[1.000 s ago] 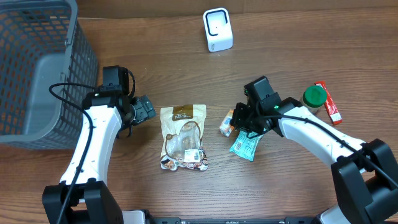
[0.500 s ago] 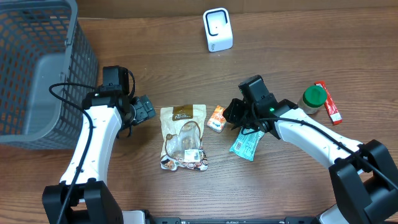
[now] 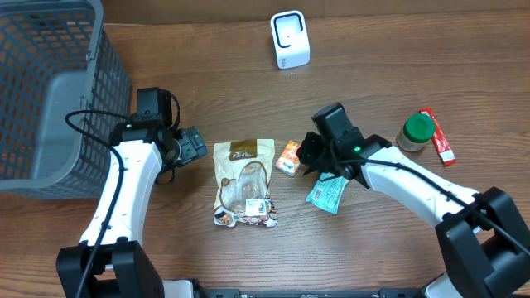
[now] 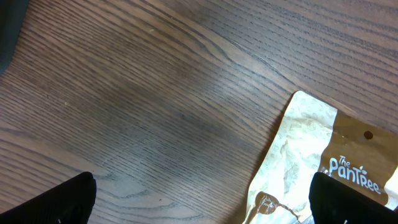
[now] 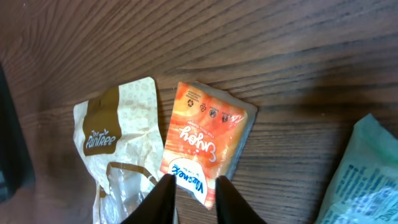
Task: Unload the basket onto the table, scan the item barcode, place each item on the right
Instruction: 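Close the right gripper on the orange juice box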
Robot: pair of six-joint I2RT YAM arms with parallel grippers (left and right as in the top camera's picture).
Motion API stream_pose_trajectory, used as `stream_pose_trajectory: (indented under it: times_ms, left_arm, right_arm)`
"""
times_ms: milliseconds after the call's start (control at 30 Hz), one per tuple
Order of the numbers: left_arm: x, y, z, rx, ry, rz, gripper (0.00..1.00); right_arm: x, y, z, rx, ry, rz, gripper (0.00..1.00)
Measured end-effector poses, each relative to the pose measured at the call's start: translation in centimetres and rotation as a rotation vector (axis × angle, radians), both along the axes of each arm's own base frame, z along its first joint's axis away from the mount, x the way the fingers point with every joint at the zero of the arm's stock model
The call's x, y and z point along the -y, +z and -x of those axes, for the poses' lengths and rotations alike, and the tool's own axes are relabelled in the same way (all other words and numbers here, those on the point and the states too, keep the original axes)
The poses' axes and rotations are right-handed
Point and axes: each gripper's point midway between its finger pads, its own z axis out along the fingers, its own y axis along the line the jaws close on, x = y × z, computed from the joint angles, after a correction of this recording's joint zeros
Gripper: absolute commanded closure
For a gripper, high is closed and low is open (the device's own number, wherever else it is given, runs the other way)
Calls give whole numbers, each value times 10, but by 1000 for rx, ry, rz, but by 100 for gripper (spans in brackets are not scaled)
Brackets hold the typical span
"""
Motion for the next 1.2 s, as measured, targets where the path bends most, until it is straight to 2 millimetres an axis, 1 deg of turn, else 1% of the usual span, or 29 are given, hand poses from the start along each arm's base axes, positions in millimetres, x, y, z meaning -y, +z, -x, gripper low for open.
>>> stream_pose_trajectory:
  times_ms: [133,233,300,400,667,733,867,1000,1200]
  left_arm:
    - [0,0,0,0,0,0,0]
    - [0,0,0,0,0,0,0]
    - [0,0,0,0,0,0,0]
    - [0,0,0,0,0,0,0]
    - [0,0,0,0,0,0,0]
    - [0,0,0,0,0,0,0]
    - [0,0,0,0,0,0,0]
    - [0,0,0,0,0,0,0]
    - [0,0,0,0,0,0,0]
  right_arm:
    - [-2,-9,3,-12,-19,29,72]
    - [0,-24,4,-43,-57,57,72]
    - [2,-34,3,-57,-85,73,73]
    - [1,-42,-3,-52,-112,72,72]
    - [0,-45,-6,-45,-130,70,72]
    - [-1,-45,-6,-45,-131,68,68]
    - [-5,-42,-7,-48,-120,49,67]
    - [-11,-34,-13,-28,-107,31,68]
    - [-10,-34,-12,-28,-100,36,69]
